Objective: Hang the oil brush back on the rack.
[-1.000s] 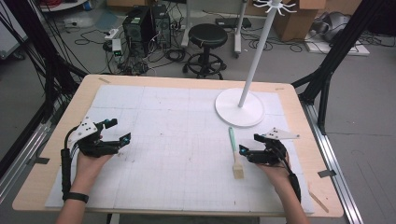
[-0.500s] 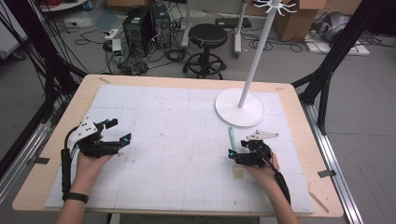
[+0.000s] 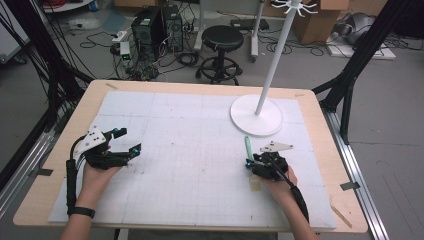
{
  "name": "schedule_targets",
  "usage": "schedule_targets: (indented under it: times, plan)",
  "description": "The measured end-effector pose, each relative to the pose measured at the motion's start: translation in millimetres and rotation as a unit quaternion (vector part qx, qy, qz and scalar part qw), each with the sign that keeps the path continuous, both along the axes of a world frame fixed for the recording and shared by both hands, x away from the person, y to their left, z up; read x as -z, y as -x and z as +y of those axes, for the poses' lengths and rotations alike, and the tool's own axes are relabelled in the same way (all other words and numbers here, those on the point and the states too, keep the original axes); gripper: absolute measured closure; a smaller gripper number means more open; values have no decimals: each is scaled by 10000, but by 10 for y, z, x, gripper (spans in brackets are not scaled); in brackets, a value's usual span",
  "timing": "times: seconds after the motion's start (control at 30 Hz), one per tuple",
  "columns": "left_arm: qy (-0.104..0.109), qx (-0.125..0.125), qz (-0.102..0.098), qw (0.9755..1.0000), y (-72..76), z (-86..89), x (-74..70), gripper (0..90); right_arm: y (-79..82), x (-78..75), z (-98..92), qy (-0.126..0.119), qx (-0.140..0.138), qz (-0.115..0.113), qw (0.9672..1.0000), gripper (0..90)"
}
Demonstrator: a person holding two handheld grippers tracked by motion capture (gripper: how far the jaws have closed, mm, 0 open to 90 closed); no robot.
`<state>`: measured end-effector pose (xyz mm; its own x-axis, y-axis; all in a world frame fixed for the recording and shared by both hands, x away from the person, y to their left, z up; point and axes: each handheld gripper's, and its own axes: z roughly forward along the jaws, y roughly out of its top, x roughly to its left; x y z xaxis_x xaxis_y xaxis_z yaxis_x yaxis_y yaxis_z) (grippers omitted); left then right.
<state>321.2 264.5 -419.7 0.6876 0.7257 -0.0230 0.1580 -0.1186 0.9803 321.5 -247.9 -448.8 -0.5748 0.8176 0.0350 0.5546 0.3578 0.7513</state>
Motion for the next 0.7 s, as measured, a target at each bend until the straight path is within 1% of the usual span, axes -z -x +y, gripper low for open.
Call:
schedule_targets:
  times: [0.07,0.13,0.17,0.23,0.33,0.43,0.5,0.7]
  plan:
    - [-8,-18,12,10000,-3,2,6,168,1,1,-3,-10,22,-7,10000,650]
    - [-50,-31,31,10000,-6,2,10,164,2,-1,-12,-13,18,-10,10000,714]
    - [-57,-40,35,10000,-5,-1,12,164,13,-1,-1,-6,60,-10,10000,728]
    - [-64,-22,30,10000,2,-6,6,164,15,-1,1,3,66,-31,10000,733]
    - [-59,-15,-8,10000,11,-14,-1,164,19,-4,2,-16,89,-2,10000,747]
    - [-80,-5,36,10000,7,-16,7,164,11,-11,-8,-37,74,35,10000,757]
    - [-130,-5,37,9999,4,-17,11,164,9,-19,-2,12,86,44,10000,764]
    - [-109,12,30,9999,8,-28,9,164,7,-31,14,46,146,95,9998,770]
